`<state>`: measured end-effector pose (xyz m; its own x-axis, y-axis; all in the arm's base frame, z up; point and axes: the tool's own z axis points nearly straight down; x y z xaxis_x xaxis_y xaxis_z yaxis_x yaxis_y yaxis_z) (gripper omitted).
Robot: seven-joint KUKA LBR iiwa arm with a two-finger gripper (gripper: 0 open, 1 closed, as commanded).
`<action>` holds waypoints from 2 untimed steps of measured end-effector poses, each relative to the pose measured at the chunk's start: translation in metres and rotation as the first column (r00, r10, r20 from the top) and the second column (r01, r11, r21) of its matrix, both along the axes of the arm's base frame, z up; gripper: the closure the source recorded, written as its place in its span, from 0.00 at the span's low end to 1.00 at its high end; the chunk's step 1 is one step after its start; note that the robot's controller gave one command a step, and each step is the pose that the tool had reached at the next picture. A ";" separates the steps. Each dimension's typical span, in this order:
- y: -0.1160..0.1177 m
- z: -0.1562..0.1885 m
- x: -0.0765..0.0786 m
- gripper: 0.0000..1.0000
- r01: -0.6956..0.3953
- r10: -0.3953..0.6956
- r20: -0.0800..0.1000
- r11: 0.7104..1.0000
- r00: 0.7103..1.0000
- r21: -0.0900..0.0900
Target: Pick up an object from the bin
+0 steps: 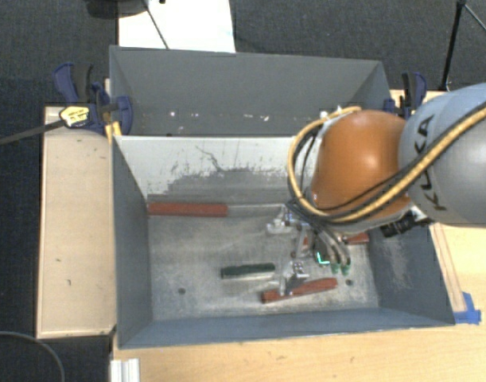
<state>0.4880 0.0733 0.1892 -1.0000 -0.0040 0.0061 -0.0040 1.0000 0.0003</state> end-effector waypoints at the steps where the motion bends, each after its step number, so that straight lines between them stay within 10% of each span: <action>1: 0.000 0.004 0.002 0.00 0.003 -0.003 0.008 1.000 1.000 0.001; 2: 0.009 -0.035 0.006 0.00 0.082 -0.082 0.013 0.997 0.997 0.002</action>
Offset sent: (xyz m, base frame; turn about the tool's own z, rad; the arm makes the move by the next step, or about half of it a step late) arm 0.0088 0.0296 -0.1192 0.2355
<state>0.4937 0.0826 0.1545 -0.9970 0.0776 -0.0069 0.0776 0.9970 0.0021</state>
